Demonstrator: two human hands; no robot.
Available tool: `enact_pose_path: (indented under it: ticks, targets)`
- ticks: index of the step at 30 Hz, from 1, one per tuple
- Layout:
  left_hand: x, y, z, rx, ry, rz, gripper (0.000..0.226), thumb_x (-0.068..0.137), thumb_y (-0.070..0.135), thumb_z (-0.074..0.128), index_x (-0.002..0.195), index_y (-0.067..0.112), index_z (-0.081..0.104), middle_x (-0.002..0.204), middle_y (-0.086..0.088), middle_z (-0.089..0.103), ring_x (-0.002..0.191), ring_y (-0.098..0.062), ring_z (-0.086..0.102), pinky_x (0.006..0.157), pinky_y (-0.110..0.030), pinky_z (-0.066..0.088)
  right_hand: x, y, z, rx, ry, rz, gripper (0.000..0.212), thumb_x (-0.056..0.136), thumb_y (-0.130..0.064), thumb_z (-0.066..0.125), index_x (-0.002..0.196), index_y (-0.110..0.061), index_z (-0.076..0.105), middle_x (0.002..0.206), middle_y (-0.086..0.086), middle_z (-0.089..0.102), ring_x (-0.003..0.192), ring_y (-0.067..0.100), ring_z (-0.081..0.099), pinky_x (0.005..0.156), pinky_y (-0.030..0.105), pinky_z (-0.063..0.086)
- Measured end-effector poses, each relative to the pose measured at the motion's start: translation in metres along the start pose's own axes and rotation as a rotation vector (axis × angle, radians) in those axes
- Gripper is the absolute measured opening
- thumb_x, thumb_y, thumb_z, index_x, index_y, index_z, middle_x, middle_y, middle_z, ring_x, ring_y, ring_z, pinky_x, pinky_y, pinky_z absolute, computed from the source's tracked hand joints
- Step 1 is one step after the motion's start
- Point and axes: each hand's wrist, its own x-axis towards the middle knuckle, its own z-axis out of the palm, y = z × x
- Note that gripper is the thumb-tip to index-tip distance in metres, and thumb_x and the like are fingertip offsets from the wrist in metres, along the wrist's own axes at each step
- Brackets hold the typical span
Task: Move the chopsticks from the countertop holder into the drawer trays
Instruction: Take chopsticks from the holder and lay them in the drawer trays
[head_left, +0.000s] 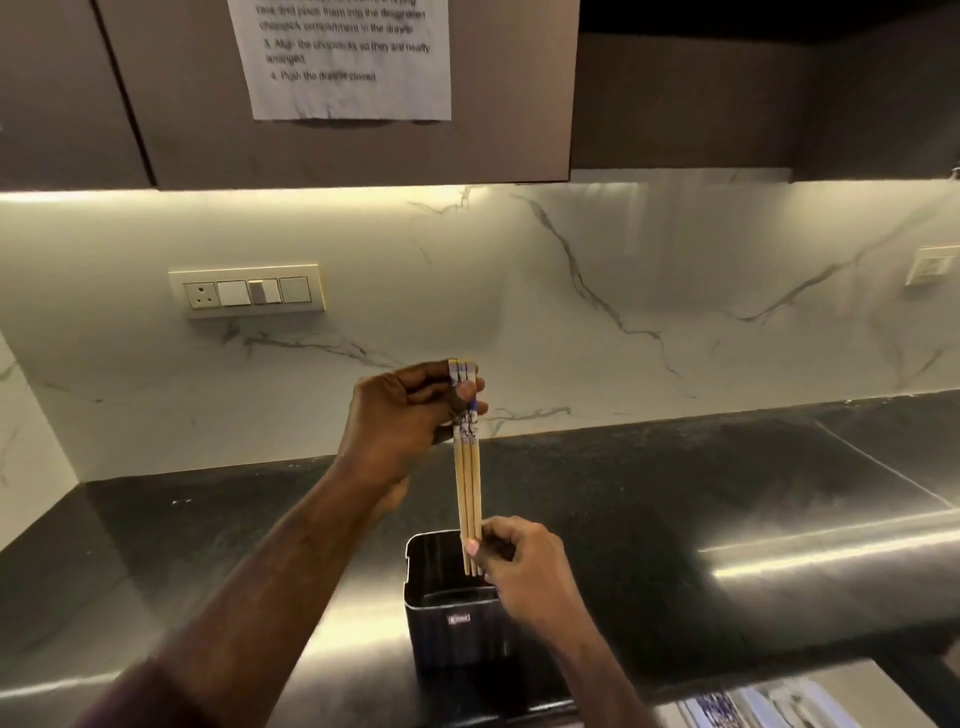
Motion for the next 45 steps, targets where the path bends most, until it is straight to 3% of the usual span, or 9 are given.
enact_pose_path:
  ticks: [2,6,11,21,26,31,39,42,45]
  targets:
    - [-0.017,0.012,0.002,-0.032,-0.006,-0.001,0.015,0.08,0.007,0.068,0.092,0.017,0.072,0.083,0.001,0.078,0.075,-0.014,0.074,0.061,-0.021,0.057,-0.026,-0.004,-0.001,0.037,-0.007,0.019,0.014,0.092,-0.022,0.064,0.104,-0.024,0.071,0.088,-0.01,0.07,0.081,-0.008,0.063,0.069,0.009,0.05]
    - [-0.047,0.02,0.012,-0.101,0.006,-0.044,0.017,0.079,0.009,0.067,0.093,0.017,0.072,0.087,0.0,0.078,0.078,-0.016,0.075,0.059,-0.022,0.056,-0.073,-0.008,-0.012,0.225,-0.043,0.14,0.013,0.093,-0.015,0.061,0.098,-0.023,0.07,0.094,-0.002,0.074,0.091,0.008,0.07,0.082,0.029,0.059]
    - [-0.078,0.023,0.043,-0.148,0.002,-0.103,0.017,0.08,0.01,0.068,0.096,0.017,0.072,0.091,-0.002,0.078,0.083,-0.018,0.075,0.061,-0.024,0.058,-0.126,-0.004,-0.043,0.21,0.031,0.189,0.014,0.093,-0.014,0.062,0.101,-0.02,0.072,0.091,0.0,0.075,0.089,0.015,0.072,0.08,0.034,0.061]
    - [-0.135,0.039,0.168,-0.192,-0.045,-0.091,0.018,0.083,0.009,0.069,0.1,0.015,0.07,0.092,-0.005,0.077,0.083,-0.02,0.075,0.062,-0.025,0.058,-0.22,0.016,-0.151,0.145,0.176,0.219,0.014,0.092,-0.008,0.063,0.091,-0.016,0.074,0.08,0.003,0.075,0.076,0.015,0.073,0.067,0.025,0.061]
    - [-0.183,0.03,0.272,-0.238,-0.062,-0.151,0.028,0.081,0.001,0.071,0.106,0.014,0.068,0.091,-0.005,0.077,0.082,-0.021,0.075,0.068,-0.027,0.06,-0.284,0.046,-0.231,0.091,0.26,0.277,0.025,0.089,-0.002,0.062,0.075,-0.018,0.074,0.07,0.005,0.074,0.066,0.017,0.071,0.067,0.035,0.063]
    - [-0.221,0.013,0.37,-0.281,-0.144,-0.208,0.024,0.079,0.001,0.072,0.098,0.015,0.068,0.088,-0.008,0.077,0.08,-0.021,0.075,0.06,-0.022,0.057,-0.341,0.083,-0.311,0.046,0.314,0.362,0.033,0.087,-0.001,0.061,0.061,-0.018,0.071,0.063,0.006,0.071,0.06,0.019,0.065,0.067,0.043,0.062]
    - [-0.231,-0.039,0.452,-0.201,-0.169,-0.278,0.028,0.082,-0.001,0.068,0.104,0.016,0.067,0.091,-0.008,0.077,0.083,-0.021,0.075,0.072,-0.033,0.06,-0.366,0.136,-0.38,0.024,0.293,0.521,0.018,0.093,0.0,0.054,0.094,0.017,0.062,0.073,0.014,0.062,0.058,0.015,0.057,0.056,0.028,0.051]
    - [-0.224,-0.072,0.466,-0.164,-0.162,-0.314,0.028,0.082,-0.002,0.068,0.102,0.018,0.066,0.087,-0.005,0.077,0.08,-0.019,0.075,0.065,-0.026,0.06,-0.356,0.166,-0.387,-0.022,0.251,0.595,0.02,0.092,0.0,0.053,0.09,0.02,0.056,0.071,0.013,0.06,0.052,0.01,0.057,0.053,0.028,0.047]
    - [-0.216,-0.116,0.474,-0.127,-0.159,-0.386,0.027,0.082,-0.002,0.068,0.098,0.019,0.065,0.085,-0.004,0.077,0.078,-0.018,0.075,0.059,-0.022,0.058,-0.338,0.2,-0.39,-0.036,0.222,0.696,0.023,0.089,0.003,0.052,0.067,-0.003,0.056,0.065,0.014,0.058,0.047,0.015,0.052,0.052,0.029,0.042]
